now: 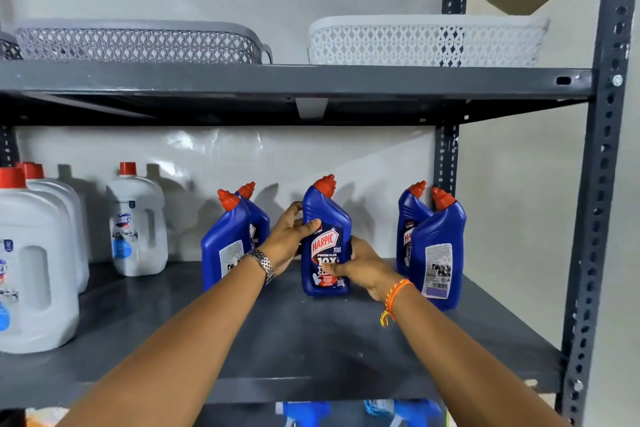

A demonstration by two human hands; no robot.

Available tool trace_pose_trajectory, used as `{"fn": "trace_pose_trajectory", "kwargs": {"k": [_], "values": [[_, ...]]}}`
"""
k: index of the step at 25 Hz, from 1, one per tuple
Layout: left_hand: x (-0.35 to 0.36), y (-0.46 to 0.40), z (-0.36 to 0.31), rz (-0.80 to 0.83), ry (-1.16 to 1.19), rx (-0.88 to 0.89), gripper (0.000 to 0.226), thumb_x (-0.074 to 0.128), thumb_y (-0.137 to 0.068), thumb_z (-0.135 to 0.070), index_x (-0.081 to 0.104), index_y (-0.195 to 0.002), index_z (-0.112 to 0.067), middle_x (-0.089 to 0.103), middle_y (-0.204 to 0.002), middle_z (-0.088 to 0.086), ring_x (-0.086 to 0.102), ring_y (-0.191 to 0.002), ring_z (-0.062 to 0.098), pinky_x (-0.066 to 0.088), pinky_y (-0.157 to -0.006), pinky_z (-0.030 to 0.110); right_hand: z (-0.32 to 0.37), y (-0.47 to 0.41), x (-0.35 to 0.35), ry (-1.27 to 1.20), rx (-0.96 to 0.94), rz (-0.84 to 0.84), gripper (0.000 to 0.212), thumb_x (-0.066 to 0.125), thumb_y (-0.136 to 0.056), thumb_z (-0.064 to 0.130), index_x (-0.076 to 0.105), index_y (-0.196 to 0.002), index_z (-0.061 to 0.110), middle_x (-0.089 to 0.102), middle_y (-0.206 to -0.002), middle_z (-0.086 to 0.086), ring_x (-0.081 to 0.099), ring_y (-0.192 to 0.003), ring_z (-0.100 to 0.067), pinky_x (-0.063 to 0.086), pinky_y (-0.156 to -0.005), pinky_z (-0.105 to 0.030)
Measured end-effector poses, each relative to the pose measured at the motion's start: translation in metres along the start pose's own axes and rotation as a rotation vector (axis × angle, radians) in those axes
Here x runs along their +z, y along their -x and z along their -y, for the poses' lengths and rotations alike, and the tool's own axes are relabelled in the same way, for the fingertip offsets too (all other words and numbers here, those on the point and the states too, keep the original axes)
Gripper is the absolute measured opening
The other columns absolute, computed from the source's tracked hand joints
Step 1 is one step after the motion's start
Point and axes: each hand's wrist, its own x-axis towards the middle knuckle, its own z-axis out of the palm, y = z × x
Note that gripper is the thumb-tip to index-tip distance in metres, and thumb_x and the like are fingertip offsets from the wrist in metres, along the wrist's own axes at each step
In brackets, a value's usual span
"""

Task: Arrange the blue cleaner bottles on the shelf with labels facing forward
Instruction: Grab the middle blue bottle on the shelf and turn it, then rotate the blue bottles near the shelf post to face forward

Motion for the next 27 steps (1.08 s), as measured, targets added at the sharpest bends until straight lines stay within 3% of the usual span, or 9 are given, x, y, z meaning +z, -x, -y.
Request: {"fn": "trace_pose_trajectory", "kwargs": {"k": [7,12,14,16,18,19,21,24,27], "values": [[-0.001,0.011,0.025,0.023,0.087,-0.006,0.048,0.059,-0.094,-0.005,0.042,-0.139,-0.012,0.066,-0.118,0.018,0.067,-0.104,0.026,0.059,-0.085,0.038,-0.023,-0.005,0.006,0.155,0.052,-0.021,0.075,0.088,-0.068,0.006,0.052,-0.133,0.015,0.070,-0.126,-0.008,0.065,-0.118,-0.027,0.053,-0.102,-0.050],[0.006,0.022,0.021,-0.001,0.036,-0.010,0.050,0.061,-0.093,-0.003,0.042,-0.139,-0.011,0.065,-0.120,0.015,0.066,-0.109,0.028,0.059,-0.083,0.035,-0.019,0.002,0.002,0.190,0.046,0.006,0.070,0.084,-0.073,0.005,0.049,-0.132,0.013,0.067,-0.128,-0.008,0.063,-0.120,-0.028,0.053,-0.102,-0.049],[0.010,0.029,0.015,-0.140,-0.008,0.019,0.053,0.066,-0.088,0.002,0.045,-0.135,-0.009,0.063,-0.121,0.013,0.063,-0.113,0.029,0.055,-0.090,0.038,-0.014,0.015,-0.013,0.284,-0.010,-0.027,0.060,0.082,-0.076,0.008,0.048,-0.125,0.015,0.062,-0.129,-0.008,0.061,-0.121,-0.028,0.052,-0.102,-0.047],[0.010,0.036,0.009,-0.400,0.020,0.047,0.046,0.068,-0.083,0.006,0.052,-0.124,-0.009,0.065,-0.107,0.007,0.065,-0.099,0.018,0.053,-0.093,0.037,-0.013,0.035,-0.046,0.315,-0.140,-0.249,0.064,0.086,-0.071,0.013,0.048,-0.122,0.019,0.059,-0.125,-0.004,0.060,-0.116,-0.023,0.053,-0.098,-0.039],[0.014,0.043,0.004,-0.545,0.120,0.108,0.031,0.063,-0.084,0.008,0.059,-0.108,-0.010,0.066,-0.087,0.003,0.065,-0.082,0.013,0.053,-0.083,0.030,-0.015,0.061,-0.091,0.287,-0.269,-0.612,0.072,0.092,-0.063,0.015,0.047,-0.118,0.025,0.060,-0.116,0.000,0.063,-0.103,-0.019,0.053,-0.083,-0.027],[0.022,0.045,0.000,-0.527,0.144,0.133,0.026,0.062,-0.084,0.007,0.063,-0.101,-0.012,0.068,-0.082,0.002,0.066,-0.078,0.013,0.053,-0.077,0.027,-0.018,0.070,-0.110,0.307,-0.294,-0.739,0.074,0.092,-0.060,0.016,0.046,-0.116,0.027,0.059,-0.114,0.000,0.063,-0.101,-0.020,0.051,-0.079,-0.024],[0.055,0.040,-0.004,-0.387,0.117,0.141,0.025,0.061,-0.084,0.008,0.068,-0.092,-0.015,0.072,-0.082,0.004,0.069,-0.078,0.015,0.055,-0.072,0.023,-0.025,0.074,-0.139,0.347,-0.171,-0.794,0.080,0.093,-0.059,0.015,0.043,-0.121,0.022,0.056,-0.123,-0.005,0.061,-0.111,-0.025,0.052,-0.084,-0.029],[0.121,0.013,0.000,-0.137,-0.002,0.086,0.029,0.061,-0.088,0.007,0.065,-0.115,-0.005,0.071,-0.109,0.015,0.067,-0.096,0.020,0.053,-0.084,0.026,-0.040,0.060,-0.161,0.251,0.062,-0.587,0.093,0.092,-0.061,0.008,0.040,-0.137,0.009,0.049,-0.132,-0.007,0.053,-0.122,-0.025,0.050,-0.099,-0.039],[0.167,-0.016,0.019,0.013,-0.091,-0.035,0.050,0.063,-0.092,-0.004,0.047,-0.138,0.003,0.056,-0.139,0.022,0.058,-0.116,0.024,0.048,-0.093,0.027,-0.062,0.052,-0.178,0.069,0.149,-0.377,0.058,0.085,-0.065,-0.010,0.060,-0.117,0.001,0.063,-0.120,-0.015,0.064,-0.092,-0.018,0.056,-0.078,-0.030]]}}
